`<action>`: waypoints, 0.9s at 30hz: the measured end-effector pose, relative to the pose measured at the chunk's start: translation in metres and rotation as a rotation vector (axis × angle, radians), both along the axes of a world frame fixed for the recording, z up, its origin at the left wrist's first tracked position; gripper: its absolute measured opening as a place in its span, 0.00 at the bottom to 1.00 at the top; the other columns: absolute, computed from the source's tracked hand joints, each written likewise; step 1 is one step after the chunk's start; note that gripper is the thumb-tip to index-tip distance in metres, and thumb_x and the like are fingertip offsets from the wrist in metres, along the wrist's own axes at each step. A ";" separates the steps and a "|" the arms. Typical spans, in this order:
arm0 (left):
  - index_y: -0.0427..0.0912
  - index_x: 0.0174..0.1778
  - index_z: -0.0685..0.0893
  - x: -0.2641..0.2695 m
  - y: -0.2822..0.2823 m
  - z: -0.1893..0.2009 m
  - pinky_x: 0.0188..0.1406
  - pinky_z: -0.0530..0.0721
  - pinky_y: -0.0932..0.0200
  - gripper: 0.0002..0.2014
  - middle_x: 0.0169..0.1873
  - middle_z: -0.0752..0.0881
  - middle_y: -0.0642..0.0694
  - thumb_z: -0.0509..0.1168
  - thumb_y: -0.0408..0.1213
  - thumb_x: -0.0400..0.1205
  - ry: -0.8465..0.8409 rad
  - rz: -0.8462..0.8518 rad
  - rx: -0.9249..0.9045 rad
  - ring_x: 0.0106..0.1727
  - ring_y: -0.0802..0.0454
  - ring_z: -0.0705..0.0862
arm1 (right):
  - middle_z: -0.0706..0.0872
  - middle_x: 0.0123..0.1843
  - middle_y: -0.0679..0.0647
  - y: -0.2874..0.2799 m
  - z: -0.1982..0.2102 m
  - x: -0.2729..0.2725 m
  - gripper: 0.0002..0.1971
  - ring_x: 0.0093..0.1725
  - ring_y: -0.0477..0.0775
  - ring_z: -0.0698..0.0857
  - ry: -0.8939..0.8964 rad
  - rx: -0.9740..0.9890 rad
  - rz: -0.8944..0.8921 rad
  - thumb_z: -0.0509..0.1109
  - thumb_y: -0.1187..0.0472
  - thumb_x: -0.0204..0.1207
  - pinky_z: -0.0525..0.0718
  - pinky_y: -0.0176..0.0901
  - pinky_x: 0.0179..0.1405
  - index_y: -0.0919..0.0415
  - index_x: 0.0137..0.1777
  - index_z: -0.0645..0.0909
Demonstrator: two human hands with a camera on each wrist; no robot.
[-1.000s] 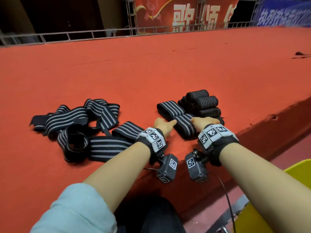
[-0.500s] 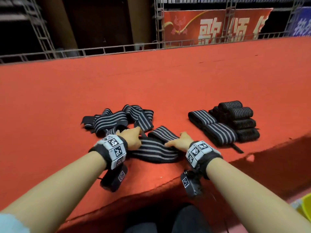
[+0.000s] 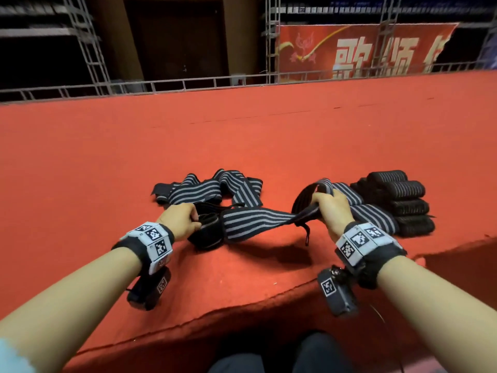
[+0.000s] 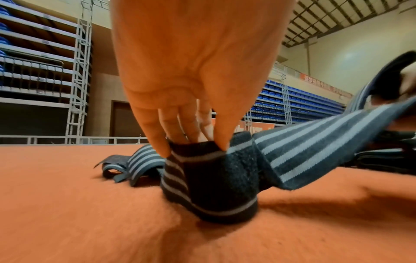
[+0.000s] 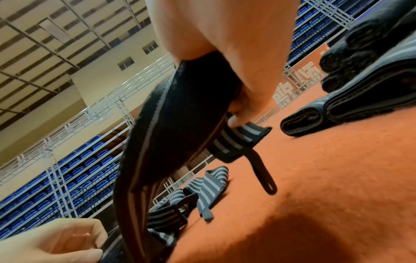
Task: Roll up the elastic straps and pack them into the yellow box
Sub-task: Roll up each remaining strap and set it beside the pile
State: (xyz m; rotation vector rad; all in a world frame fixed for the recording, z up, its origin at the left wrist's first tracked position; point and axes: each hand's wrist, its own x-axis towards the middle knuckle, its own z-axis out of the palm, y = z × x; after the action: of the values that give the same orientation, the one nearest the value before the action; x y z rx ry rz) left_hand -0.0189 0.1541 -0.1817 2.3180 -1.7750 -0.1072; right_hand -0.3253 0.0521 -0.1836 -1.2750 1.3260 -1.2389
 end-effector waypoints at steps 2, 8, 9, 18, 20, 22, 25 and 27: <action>0.42 0.53 0.80 -0.008 0.001 -0.005 0.41 0.72 0.61 0.12 0.44 0.86 0.46 0.72 0.39 0.77 0.054 -0.049 0.033 0.46 0.49 0.83 | 0.74 0.30 0.53 0.002 -0.002 -0.001 0.12 0.35 0.55 0.75 -0.008 -0.021 0.028 0.66 0.60 0.47 0.73 0.49 0.37 0.56 0.33 0.71; 0.40 0.56 0.77 0.020 0.012 -0.015 0.46 0.76 0.54 0.15 0.44 0.85 0.41 0.70 0.30 0.76 0.107 0.136 -0.158 0.51 0.37 0.84 | 0.68 0.29 0.52 0.010 0.001 -0.002 0.10 0.34 0.54 0.69 -0.049 -0.079 0.033 0.64 0.67 0.53 0.68 0.49 0.35 0.56 0.32 0.66; 0.38 0.57 0.77 0.027 0.017 -0.015 0.48 0.78 0.50 0.15 0.46 0.86 0.35 0.69 0.28 0.76 0.120 0.228 -0.211 0.52 0.33 0.84 | 0.68 0.29 0.53 0.011 0.002 -0.003 0.10 0.34 0.54 0.69 -0.026 -0.078 0.034 0.63 0.67 0.54 0.68 0.48 0.35 0.56 0.33 0.67; 0.37 0.54 0.85 0.066 0.041 0.002 0.47 0.78 0.50 0.12 0.51 0.87 0.30 0.63 0.29 0.76 0.142 0.462 -0.172 0.54 0.30 0.84 | 0.83 0.41 0.59 0.001 0.012 -0.026 0.15 0.46 0.61 0.83 0.399 -0.011 0.049 0.71 0.61 0.60 0.77 0.48 0.40 0.66 0.47 0.79; 0.37 0.53 0.86 0.060 0.040 0.008 0.45 0.74 0.56 0.17 0.53 0.87 0.31 0.62 0.46 0.78 0.205 0.433 -0.011 0.54 0.35 0.83 | 0.83 0.53 0.62 0.002 0.015 -0.023 0.35 0.57 0.64 0.83 0.516 0.077 0.114 0.77 0.57 0.56 0.79 0.45 0.45 0.65 0.65 0.74; 0.37 0.61 0.83 0.048 0.033 0.009 0.50 0.74 0.56 0.30 0.62 0.83 0.33 0.58 0.60 0.80 0.229 0.373 0.142 0.60 0.37 0.82 | 0.69 0.74 0.67 0.012 0.016 -0.014 0.56 0.74 0.68 0.71 0.694 0.159 0.161 0.83 0.56 0.59 0.77 0.54 0.67 0.64 0.82 0.51; 0.42 0.70 0.79 0.036 0.027 0.007 0.58 0.74 0.57 0.30 0.69 0.81 0.39 0.57 0.62 0.83 0.051 0.296 0.174 0.68 0.41 0.79 | 0.51 0.84 0.61 0.033 0.018 0.007 0.61 0.82 0.67 0.53 1.024 -0.009 0.121 0.81 0.52 0.63 0.56 0.60 0.79 0.57 0.84 0.38; 0.41 0.64 0.82 0.034 0.026 0.003 0.54 0.73 0.55 0.21 0.64 0.84 0.40 0.58 0.53 0.85 -0.044 0.291 0.167 0.63 0.41 0.82 | 0.57 0.83 0.58 0.041 0.015 0.023 0.51 0.81 0.63 0.56 1.085 -0.184 0.178 0.77 0.53 0.66 0.58 0.58 0.79 0.53 0.84 0.50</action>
State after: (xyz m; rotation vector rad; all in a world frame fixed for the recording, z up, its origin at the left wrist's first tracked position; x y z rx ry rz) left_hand 0.0152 0.1801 -0.1790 2.6890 -1.4768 -0.1624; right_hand -0.3023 0.0927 -0.1687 -2.3010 1.7636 -0.4979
